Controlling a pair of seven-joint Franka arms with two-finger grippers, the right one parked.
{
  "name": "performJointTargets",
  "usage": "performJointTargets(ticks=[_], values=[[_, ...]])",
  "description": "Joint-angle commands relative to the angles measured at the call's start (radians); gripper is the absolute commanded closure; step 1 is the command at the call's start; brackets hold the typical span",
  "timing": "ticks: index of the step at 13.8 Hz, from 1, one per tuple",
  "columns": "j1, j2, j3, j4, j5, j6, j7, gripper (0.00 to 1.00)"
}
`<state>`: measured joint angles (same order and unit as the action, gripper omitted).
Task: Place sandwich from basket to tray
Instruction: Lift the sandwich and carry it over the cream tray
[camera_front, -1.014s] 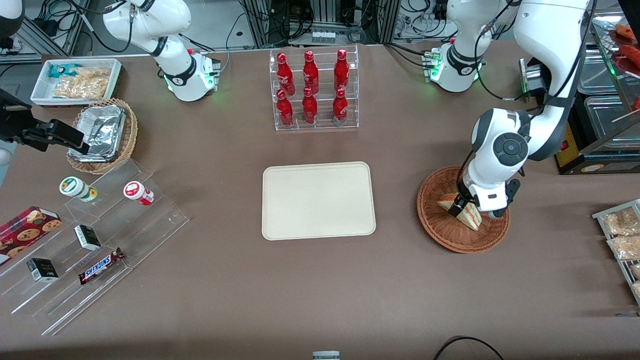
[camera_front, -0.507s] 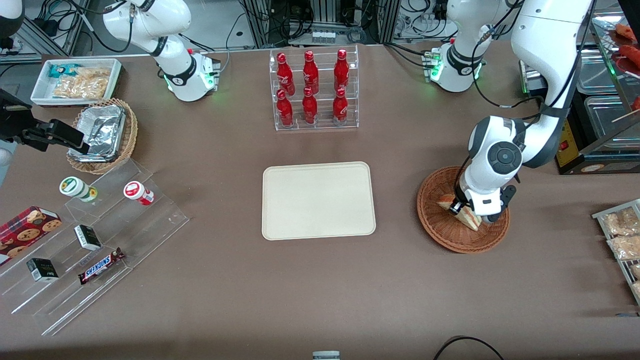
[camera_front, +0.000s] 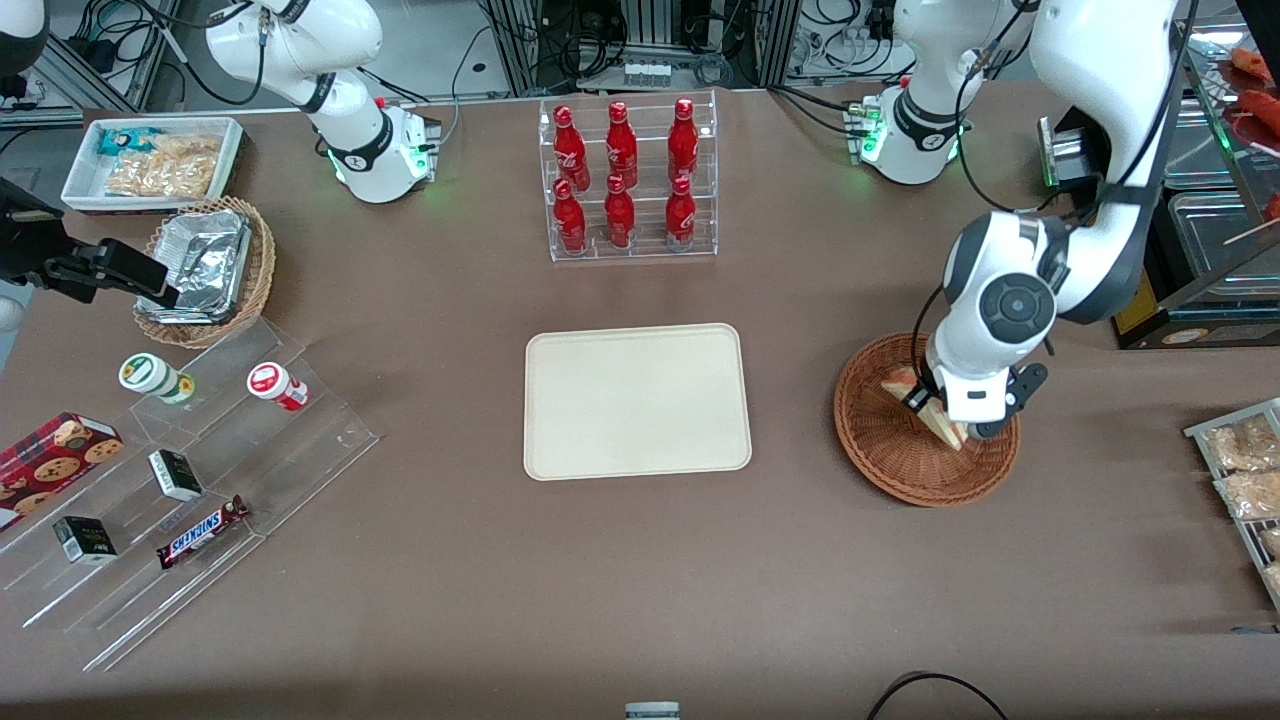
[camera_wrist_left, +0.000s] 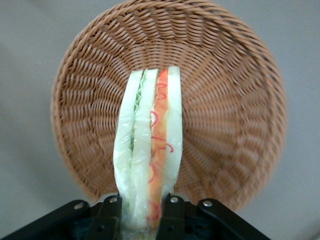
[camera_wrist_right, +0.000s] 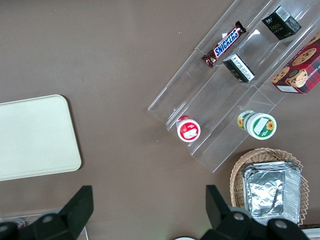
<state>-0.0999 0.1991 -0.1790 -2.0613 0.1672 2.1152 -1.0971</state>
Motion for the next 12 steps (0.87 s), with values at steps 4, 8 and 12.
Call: performJointTargets(ticks=[4,8,12], values=[[-0.312,0.022,0.0,0.199,-0.026,-0.15,-0.003,0.94],[-0.483,0.179,0.0,0.376,-0.04,-0.146,-0.007,0.93],[-0.549,0.325,-0.01,0.513,-0.038,-0.143,0.0,0.92]])
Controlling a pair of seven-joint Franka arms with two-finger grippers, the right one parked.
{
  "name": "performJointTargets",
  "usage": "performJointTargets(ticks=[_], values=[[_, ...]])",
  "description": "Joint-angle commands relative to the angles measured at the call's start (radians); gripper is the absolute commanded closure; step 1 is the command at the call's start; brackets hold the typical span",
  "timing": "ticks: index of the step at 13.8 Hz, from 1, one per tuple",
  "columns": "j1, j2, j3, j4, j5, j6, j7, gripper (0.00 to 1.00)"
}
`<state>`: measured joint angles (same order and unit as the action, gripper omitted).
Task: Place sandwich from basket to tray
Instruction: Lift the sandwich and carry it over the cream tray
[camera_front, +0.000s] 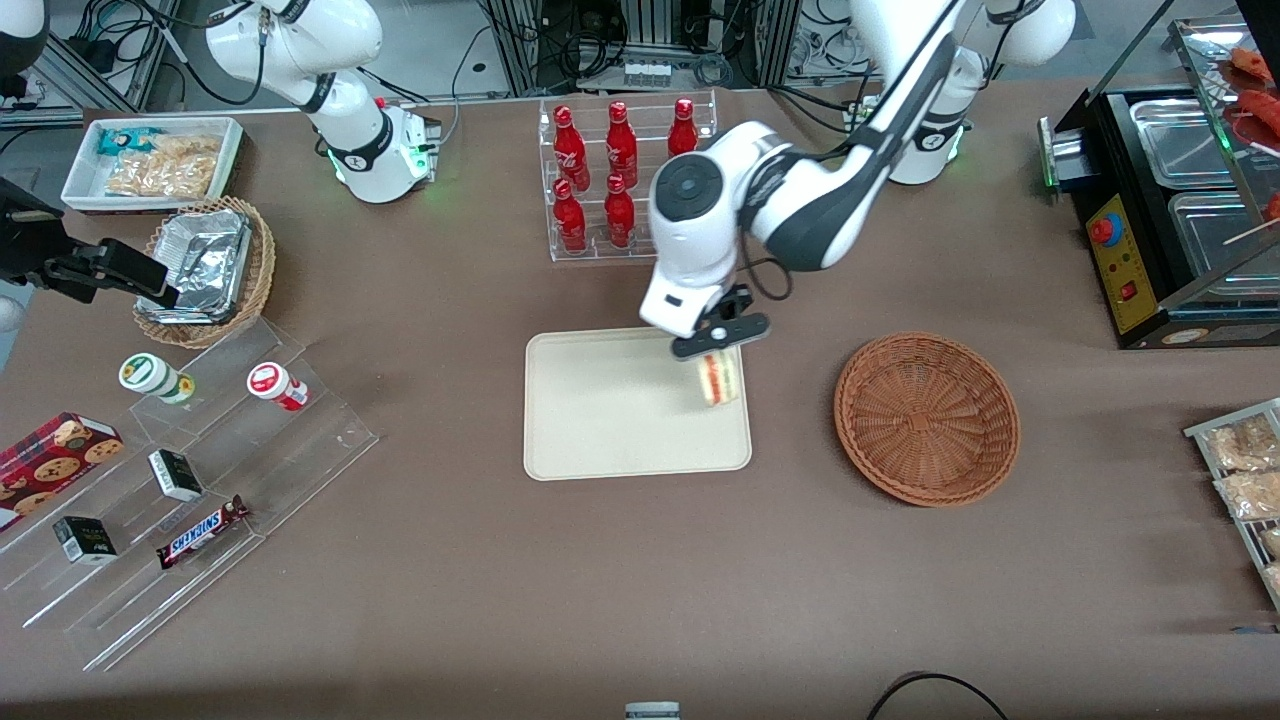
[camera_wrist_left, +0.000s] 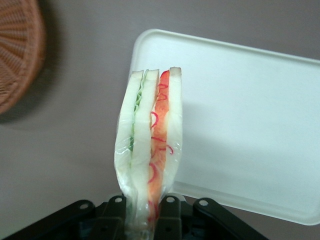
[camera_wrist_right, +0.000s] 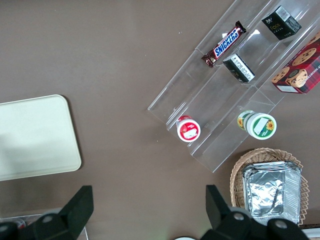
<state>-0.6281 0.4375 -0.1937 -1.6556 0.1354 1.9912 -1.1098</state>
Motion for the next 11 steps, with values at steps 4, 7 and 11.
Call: performJointTargets(ticks=[4,7,11], values=[[-0.041,0.171,0.002,0.148,0.003,0.087,0.051,0.91],[-0.05,0.22,0.002,0.148,0.004,0.139,0.076,0.91],[-0.087,0.264,0.003,0.148,0.007,0.178,0.071,0.91]])
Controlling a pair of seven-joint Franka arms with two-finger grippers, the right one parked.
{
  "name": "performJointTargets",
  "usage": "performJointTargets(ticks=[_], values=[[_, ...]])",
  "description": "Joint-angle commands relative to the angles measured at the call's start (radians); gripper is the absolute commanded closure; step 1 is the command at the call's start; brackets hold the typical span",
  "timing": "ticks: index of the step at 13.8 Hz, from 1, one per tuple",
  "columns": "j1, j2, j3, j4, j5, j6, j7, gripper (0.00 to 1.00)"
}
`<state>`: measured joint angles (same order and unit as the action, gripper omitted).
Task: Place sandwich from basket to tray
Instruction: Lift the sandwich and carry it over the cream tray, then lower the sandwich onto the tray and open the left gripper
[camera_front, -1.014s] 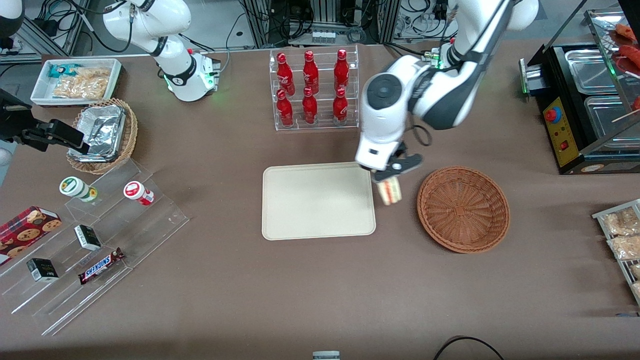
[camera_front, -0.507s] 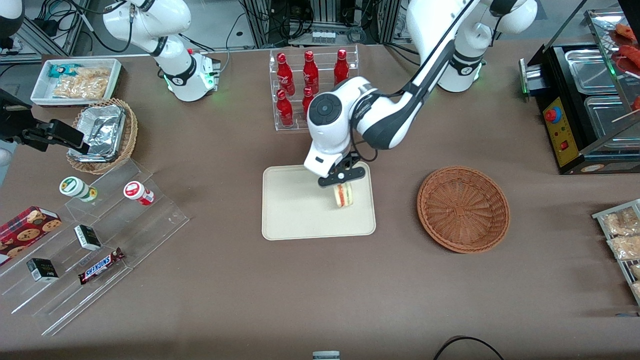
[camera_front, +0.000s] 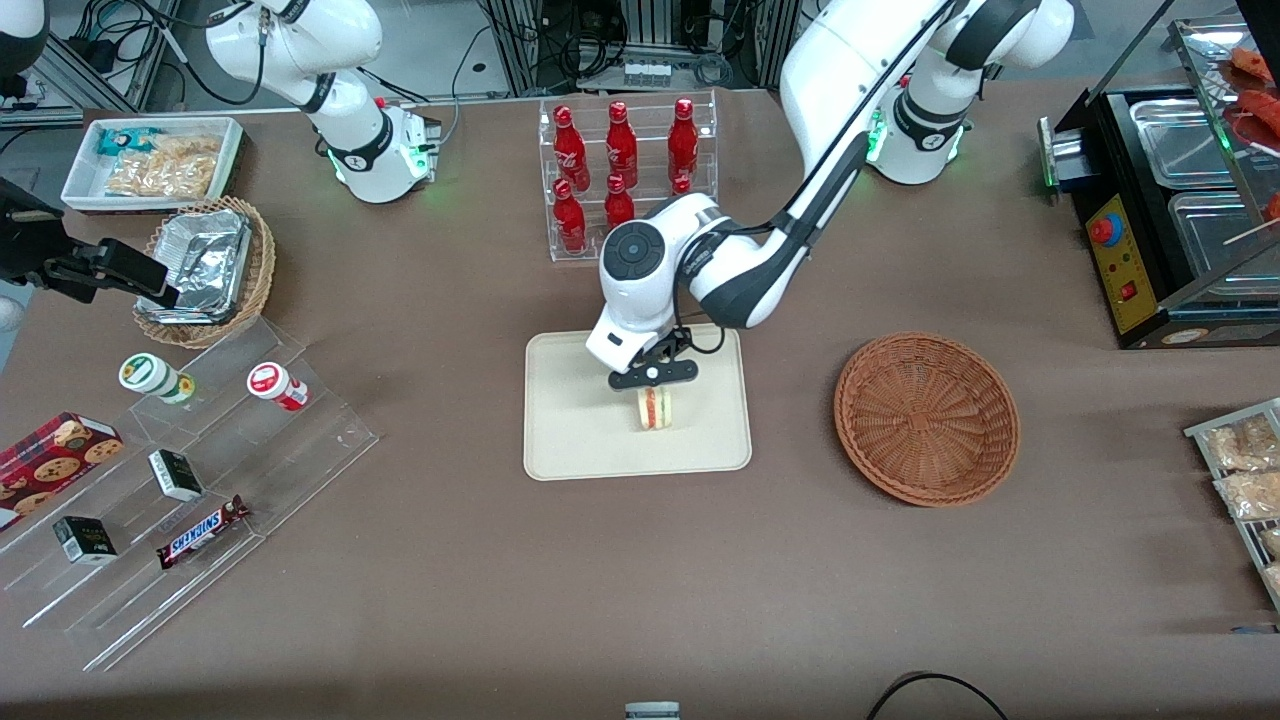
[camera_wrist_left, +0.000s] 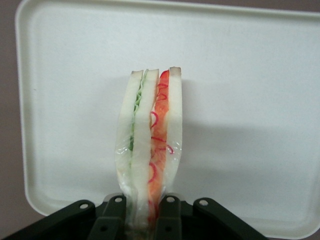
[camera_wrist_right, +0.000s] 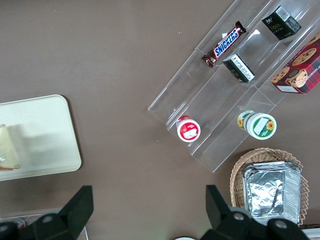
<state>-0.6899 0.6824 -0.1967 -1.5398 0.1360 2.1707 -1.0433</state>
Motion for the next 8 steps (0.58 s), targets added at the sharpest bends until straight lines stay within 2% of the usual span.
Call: performJointTargets(ticks=[1,5,8], values=[[-0.026,0.02,0.007,0.033,0.004,0.0,0.002,0.91],[-0.026,0.048,0.01,0.052,0.011,0.027,0.011,0.91],[-0.026,0.08,0.01,0.069,0.054,0.072,0.009,0.88]])
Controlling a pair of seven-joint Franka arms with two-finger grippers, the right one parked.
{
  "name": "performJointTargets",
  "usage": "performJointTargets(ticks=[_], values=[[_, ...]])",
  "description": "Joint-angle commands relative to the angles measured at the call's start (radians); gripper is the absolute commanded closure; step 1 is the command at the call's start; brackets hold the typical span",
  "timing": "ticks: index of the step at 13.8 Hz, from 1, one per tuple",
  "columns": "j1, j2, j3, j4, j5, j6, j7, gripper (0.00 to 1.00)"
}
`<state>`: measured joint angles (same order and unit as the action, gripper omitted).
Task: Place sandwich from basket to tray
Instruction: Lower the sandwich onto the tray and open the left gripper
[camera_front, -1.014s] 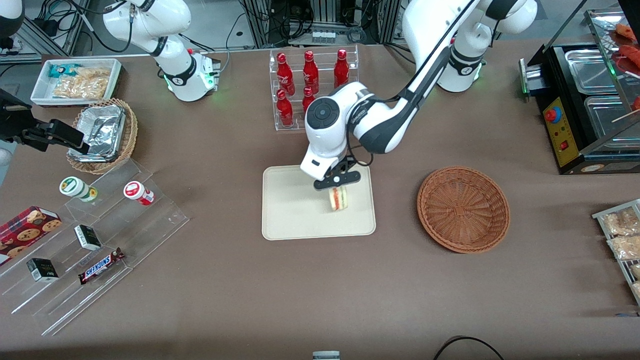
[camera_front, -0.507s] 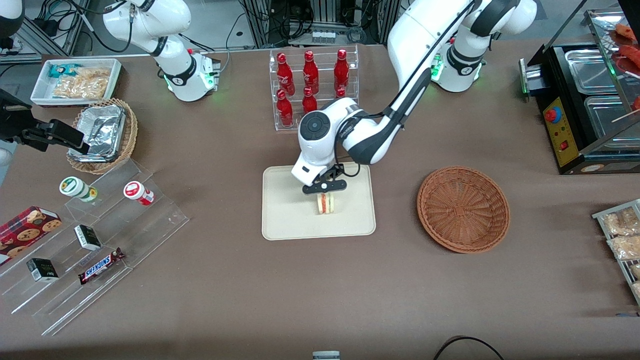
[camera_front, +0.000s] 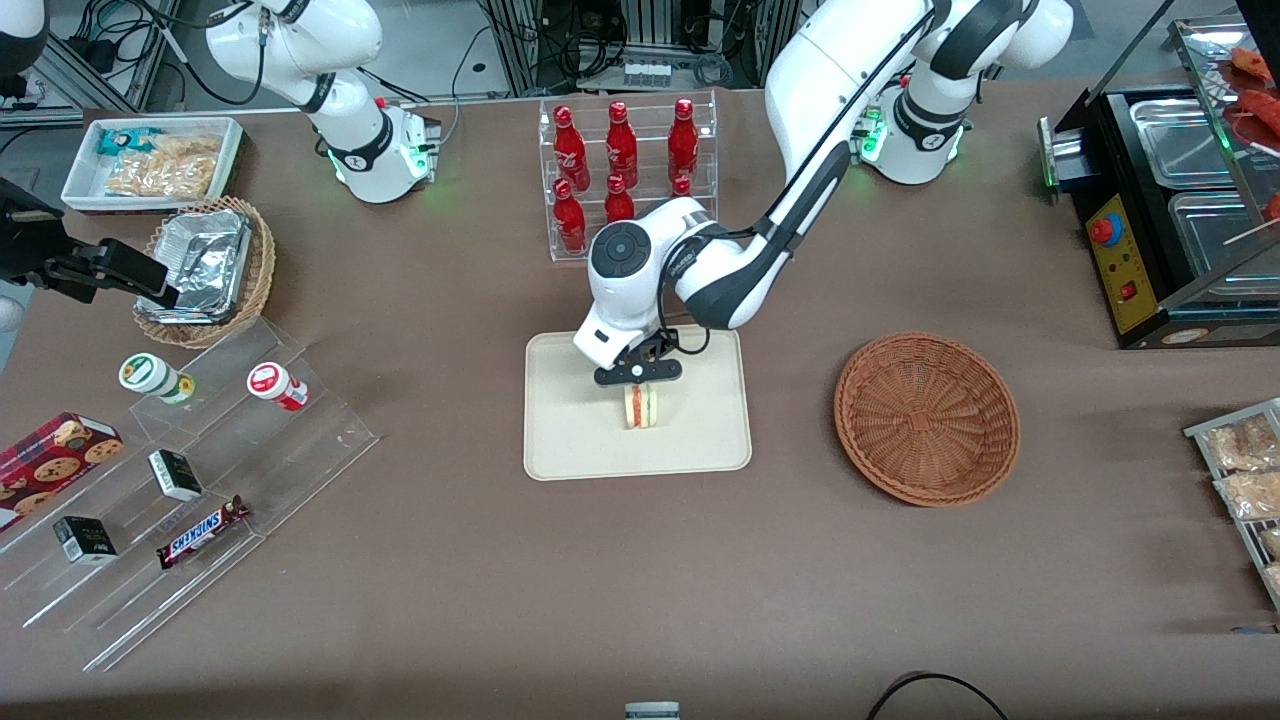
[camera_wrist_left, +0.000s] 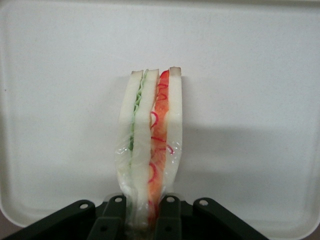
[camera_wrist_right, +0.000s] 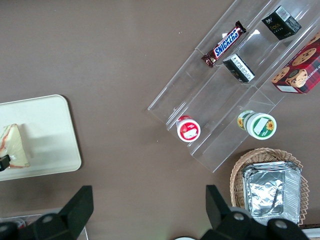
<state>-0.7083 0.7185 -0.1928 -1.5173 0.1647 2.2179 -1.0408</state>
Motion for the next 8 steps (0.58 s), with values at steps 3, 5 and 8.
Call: performJointTargets(ticks=[3,5,8], values=[[-0.008,0.055,0.006,0.054,0.027,0.036,0.002,0.05],[-0.005,0.042,0.006,0.054,0.027,0.036,0.001,0.0],[0.004,-0.049,0.009,0.028,0.013,0.002,-0.008,0.0]])
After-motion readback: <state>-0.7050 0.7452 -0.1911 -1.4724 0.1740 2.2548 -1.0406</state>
